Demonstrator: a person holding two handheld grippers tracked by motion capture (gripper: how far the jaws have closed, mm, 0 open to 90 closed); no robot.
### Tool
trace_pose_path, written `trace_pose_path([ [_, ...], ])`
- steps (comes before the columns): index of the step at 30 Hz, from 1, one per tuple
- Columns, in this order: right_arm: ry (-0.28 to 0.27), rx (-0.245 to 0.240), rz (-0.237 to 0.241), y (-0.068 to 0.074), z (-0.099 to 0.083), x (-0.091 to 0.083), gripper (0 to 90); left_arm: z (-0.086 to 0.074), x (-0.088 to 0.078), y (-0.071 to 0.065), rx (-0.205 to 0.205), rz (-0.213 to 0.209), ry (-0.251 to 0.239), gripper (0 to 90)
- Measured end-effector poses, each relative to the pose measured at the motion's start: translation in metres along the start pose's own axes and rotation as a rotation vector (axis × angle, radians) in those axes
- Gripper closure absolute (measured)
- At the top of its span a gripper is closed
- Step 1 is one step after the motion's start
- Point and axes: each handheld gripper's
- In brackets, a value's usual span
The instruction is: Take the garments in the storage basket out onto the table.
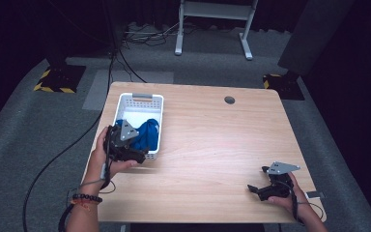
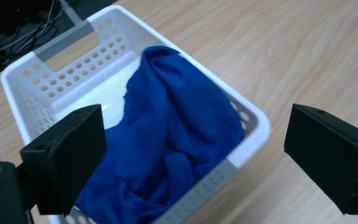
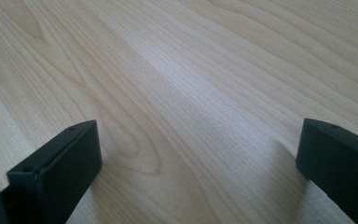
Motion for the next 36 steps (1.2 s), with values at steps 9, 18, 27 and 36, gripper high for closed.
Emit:
trace_pose_path([
  [9,0.000,0.000,0.000,0.000,0.000,0.000,0.3,0.015,0.025,0.022,0.038,0.029,0.101,6.2],
  [18,0.000,-0.001,0.001,0.000,0.000,0.000,0.3,0.018,0.050,0.024,0.046,0.006,0.178,6.4],
  [27,-0.001,0.000,0.002,0.000,0.000,0.000,0.3,0.017,0.074,0.012,0.055,-0.021,0.233,6.7],
  [36,-0.001,-0.001,0.002,0.000,0.000,0.000,0.3,0.015,0.101,0.011,0.057,-0.003,0.317,8.7],
])
Point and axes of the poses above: each handheld gripper's, and its own axes: x roughly forward along the jaws, z roughly out of its top, y roughly to its left, and after that the axes turned 14 degrees about z, right-handed
